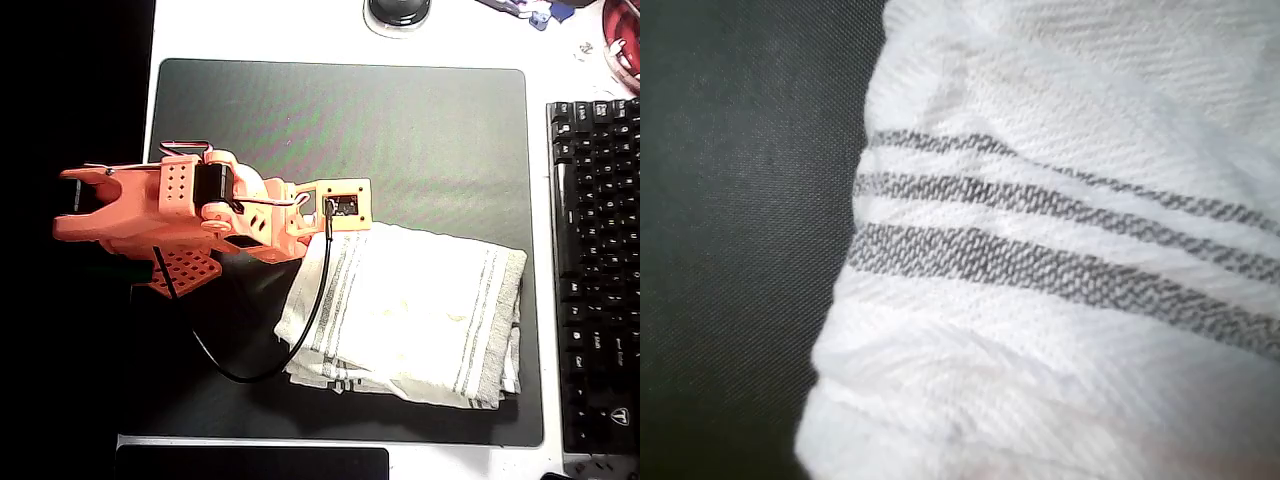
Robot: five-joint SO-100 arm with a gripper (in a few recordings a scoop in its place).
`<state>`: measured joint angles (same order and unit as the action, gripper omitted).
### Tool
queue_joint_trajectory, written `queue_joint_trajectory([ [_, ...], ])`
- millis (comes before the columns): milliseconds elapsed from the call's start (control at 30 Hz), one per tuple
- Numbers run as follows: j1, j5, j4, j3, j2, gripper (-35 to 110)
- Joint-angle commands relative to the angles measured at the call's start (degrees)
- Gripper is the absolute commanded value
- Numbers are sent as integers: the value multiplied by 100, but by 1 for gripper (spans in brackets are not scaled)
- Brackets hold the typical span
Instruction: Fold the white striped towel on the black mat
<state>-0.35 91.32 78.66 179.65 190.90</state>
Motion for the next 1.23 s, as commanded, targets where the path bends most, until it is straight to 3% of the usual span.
queue_joint_trajectory([
  [0,-26,-123,97,132,149,3],
  [67,-35,-149,97,132,158,10],
  [1200,-44,-149,97,132,158,10],
])
